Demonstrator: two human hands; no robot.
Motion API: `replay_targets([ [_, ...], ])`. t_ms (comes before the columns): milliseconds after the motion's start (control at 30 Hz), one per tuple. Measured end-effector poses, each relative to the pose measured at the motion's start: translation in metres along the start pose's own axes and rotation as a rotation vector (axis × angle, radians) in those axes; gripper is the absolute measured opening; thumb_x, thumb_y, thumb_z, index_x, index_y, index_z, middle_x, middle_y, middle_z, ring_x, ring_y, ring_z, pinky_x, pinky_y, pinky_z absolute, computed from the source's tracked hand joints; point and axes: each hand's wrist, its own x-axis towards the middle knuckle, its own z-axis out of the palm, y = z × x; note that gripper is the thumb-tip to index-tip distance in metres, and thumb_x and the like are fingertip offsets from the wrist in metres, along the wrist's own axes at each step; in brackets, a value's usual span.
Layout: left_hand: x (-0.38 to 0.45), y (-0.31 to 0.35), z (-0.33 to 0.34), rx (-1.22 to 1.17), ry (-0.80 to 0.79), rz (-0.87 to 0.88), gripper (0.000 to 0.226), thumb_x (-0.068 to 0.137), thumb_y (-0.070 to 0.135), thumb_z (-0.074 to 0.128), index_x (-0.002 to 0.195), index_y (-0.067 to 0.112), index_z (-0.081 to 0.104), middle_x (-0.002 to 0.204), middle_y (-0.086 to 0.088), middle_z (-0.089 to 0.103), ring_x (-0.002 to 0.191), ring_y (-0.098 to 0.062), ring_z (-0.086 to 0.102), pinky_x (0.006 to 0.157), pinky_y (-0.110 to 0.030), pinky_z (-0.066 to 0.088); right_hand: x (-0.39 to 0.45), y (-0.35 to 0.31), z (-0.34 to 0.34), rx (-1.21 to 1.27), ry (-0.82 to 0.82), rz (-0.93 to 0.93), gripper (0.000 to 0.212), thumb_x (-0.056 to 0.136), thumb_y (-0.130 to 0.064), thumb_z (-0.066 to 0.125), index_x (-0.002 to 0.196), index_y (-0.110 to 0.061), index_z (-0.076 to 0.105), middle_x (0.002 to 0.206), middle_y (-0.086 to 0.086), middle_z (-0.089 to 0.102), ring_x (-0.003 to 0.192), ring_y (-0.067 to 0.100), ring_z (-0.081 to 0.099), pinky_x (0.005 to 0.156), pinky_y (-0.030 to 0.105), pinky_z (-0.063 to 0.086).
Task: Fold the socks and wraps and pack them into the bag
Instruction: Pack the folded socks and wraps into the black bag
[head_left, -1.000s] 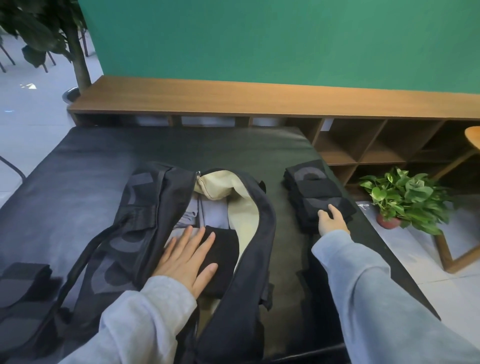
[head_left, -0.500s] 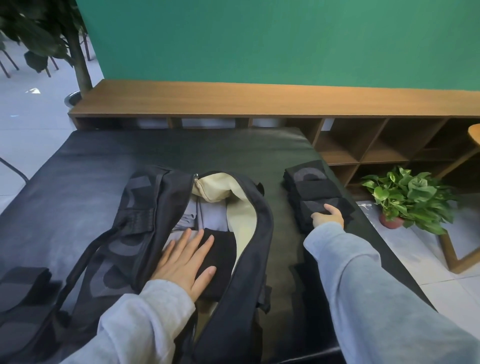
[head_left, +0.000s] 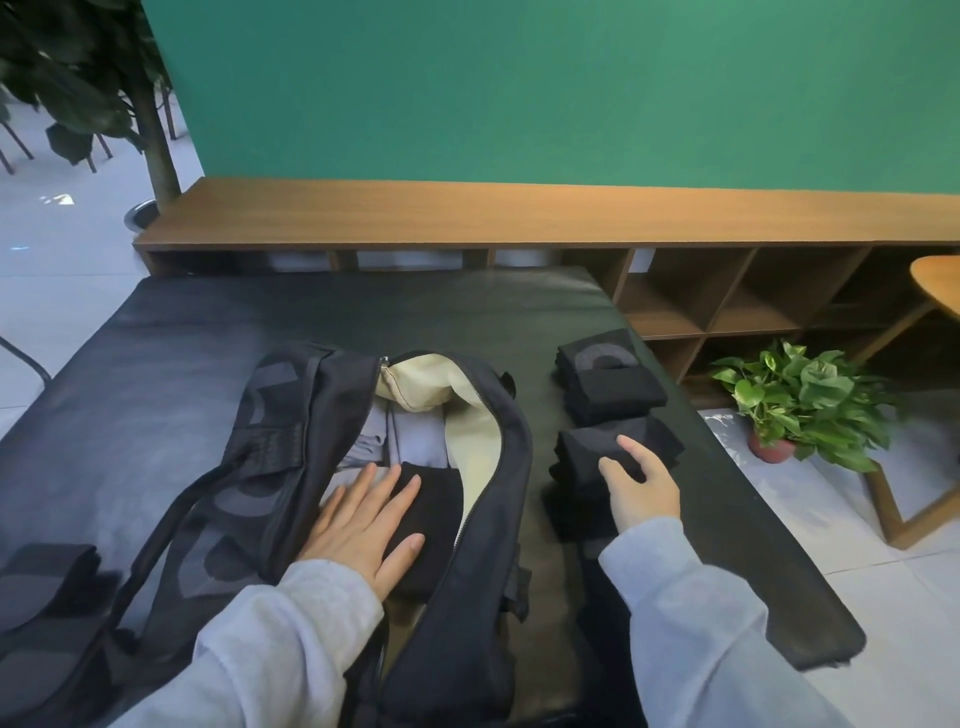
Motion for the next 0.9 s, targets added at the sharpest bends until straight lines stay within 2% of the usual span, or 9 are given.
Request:
replay_targets([
  [167, -0.001, 0.003, -0.001, -0.086, 0.049, 0.018, 0.087, 0.068, 0.067, -0.004, 0.146, 0.03, 0.003, 0.148, 0.017, -0.008, 0.135, -0.004, -0.019, 0.109, -0.024, -0.01, -0.039, -0.013, -0.011, 0.061, -0.08, -0.146, 0.015, 0.088, -0.026, 0.063, 0.092, -0.04, 0.057, 0.096, -0.026, 0.047, 0.1, 0.004, 0.043, 0.091, 0.025, 0.037],
  [233, 0.0, 0.003, -0.004, -0.006, 0.115, 0.064, 0.083, 0.077, 0.065, 0.004, 0.145, 0.024, 0.027, 0.152, 0.007, 0.015, 0.141, -0.01, -0.01, 0.111, -0.025, -0.002, -0.051, -0.019, -0.015, 0.088, -0.075, -0.202, 0.017, 0.086, -0.024, 0.065, 0.089, -0.04, 0.058, 0.094, -0.029, 0.047, 0.094, 0.005, 0.048, 0.091, 0.025, 0.039],
  [333, -0.002, 0.011, -0.017, 0.108, 0.286, 0.083, 0.035, 0.079, 0.036, 0.059, 0.107, 0.017, 0.07, 0.131, -0.011, 0.055, 0.143, -0.022, 0.004, 0.113, -0.034, 0.001, -0.065, -0.028, -0.021, 0.1, -0.055, -0.272, 0.021, 0.084, -0.019, 0.067, 0.088, -0.037, 0.059, 0.094, -0.022, 0.055, 0.092, 0.005, 0.054, 0.087, 0.026, 0.044],
  [400, -0.002, 0.016, -0.02, 0.101, 0.411, 0.021, 0.049, 0.055, 0.008, 0.082, 0.101, 0.017, 0.072, 0.136, -0.014, 0.048, 0.144, -0.022, -0.001, 0.114, -0.037, -0.004, -0.073, -0.035, -0.023, 0.101, -0.046, -0.322, 0.024, 0.082, -0.015, 0.068, 0.087, -0.036, 0.059, 0.093, -0.017, 0.059, 0.092, 0.008, 0.058, 0.086, 0.029, 0.05],
  [533, -0.015, 0.021, -0.027, 0.123, 0.512, -0.216, 0.082, 0.036, -0.015, 0.078, 0.109, 0.019, 0.068, 0.145, -0.012, 0.031, 0.143, -0.025, -0.006, 0.114, -0.041, -0.005, -0.09, -0.054, -0.024, 0.086, -0.072, -0.433, 0.029, 0.082, -0.007, 0.067, 0.086, -0.034, 0.058, 0.089, -0.019, 0.059, 0.086, -0.006, 0.058, 0.078, 0.02, 0.052],
  [600, -0.02, 0.015, -0.033, 0.156, 0.39, -0.313, 0.082, 0.049, -0.008, 0.077, 0.122, 0.027, 0.061, 0.151, -0.011, 0.015, 0.139, -0.027, -0.024, 0.111, -0.042, -0.017, -0.099, -0.065, -0.023, 0.12, -0.11, -0.474, 0.031, 0.082, -0.003, 0.066, 0.086, -0.033, 0.057, 0.084, -0.023, 0.06, 0.082, -0.013, 0.057, 0.067, 0.008, 0.048],
  [700, -0.021, 0.005, -0.047, 0.242, 0.217, -0.488, 0.077, 0.084, 0.014, 0.056, 0.146, 0.036, 0.016, 0.15, -0.006, -0.025, 0.128, -0.032, -0.043, 0.098, -0.042, -0.032, -0.115, -0.076, -0.015, 0.223, -0.211, -0.509, 0.034, 0.082, 0.002, 0.063, 0.09, -0.03, 0.058, 0.075, -0.034, 0.062, 0.081, -0.016, 0.058, 0.06, 0.002, 0.044],
  [800, -0.017, -0.002, -0.052, 0.2, 0.287, -0.464, 0.067, 0.086, 0.014, 0.057, 0.144, 0.027, 0.026, 0.155, -0.004, -0.014, 0.143, -0.028, -0.004, 0.115, -0.04, 0.003, -0.132, -0.073, 0.001, 0.267, -0.363, -0.5, 0.035, 0.082, 0.006, 0.061, 0.094, -0.027, 0.062, 0.082, -0.029, 0.067, 0.084, -0.007, 0.063, 0.067, 0.009, 0.049],
  [900, -0.014, -0.007, -0.058, 0.185, 0.254, -0.447, 0.086, 0.056, 0.016, 0.083, 0.133, 0.022, 0.045, 0.153, -0.006, 0.018, 0.135, -0.022, 0.023, 0.101, -0.037, 0.036, -0.147, -0.053, 0.021, 0.151, -0.506, -0.503, 0.039, 0.082, 0.002, 0.064, 0.096, -0.034, 0.068, 0.101, -0.016, 0.066, 0.099, 0.002, 0.061, 0.085, 0.022, 0.051],
])
